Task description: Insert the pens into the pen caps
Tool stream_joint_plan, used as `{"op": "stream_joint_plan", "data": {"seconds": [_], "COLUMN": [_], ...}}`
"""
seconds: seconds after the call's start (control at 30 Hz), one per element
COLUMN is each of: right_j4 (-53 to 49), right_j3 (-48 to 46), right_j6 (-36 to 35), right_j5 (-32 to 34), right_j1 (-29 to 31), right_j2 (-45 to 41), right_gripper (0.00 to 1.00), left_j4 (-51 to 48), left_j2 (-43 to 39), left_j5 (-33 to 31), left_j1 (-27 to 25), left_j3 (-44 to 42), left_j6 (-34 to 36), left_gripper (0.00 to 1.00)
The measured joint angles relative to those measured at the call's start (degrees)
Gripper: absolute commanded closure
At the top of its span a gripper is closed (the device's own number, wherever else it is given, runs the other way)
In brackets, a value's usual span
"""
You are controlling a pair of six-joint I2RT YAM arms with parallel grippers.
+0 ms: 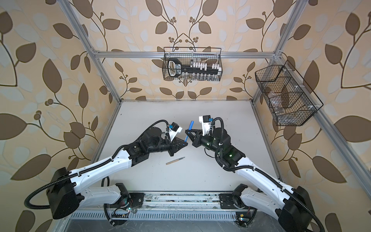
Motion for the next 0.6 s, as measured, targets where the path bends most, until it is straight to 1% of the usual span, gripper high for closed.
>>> {"op": "stream_joint_plan", "data": {"seconds": [0.17, 0.23, 0.33, 0.47, 0.6], "right_j4": [-1.0, -2.7, -4.8, -6.5, -7.3], "right_j3": [-0.2, -0.5, -1.3, -1.4, -0.4], "right_j6": [-1.0, -1.4, -1.6, -2.3, -3.6], "right_j5": [0.3, 0.4, 0.3, -0.2, -1.8], "right_j1": [-0.1, -0.3, -1.9, -5.7, -8.5], "right_j2": [-0.4, -1.7, -5.1, -8.7, -7.9], "right_gripper": [0.62, 0.54, 0.52, 0.48, 0.46], "left_j4": [0.0, 0.0, -0.1, -0.1, -0.5], "left_j2": [0.0, 0.0, 0.0, 0.0, 0.2], "left_j5": [-1.1, -2.1, -3.0, -2.9, -2.0], "left_j1": [0.1, 0.5, 0.8, 0.8, 0.8], "left_j3": [0.0, 0.0, 0.0, 0.0, 0.0], "left_j6": [-0.3, -0.5, -0.7, -0.7, -0.6], "left_gripper": [1.00, 1.00, 1.00, 1.00, 1.00]}}
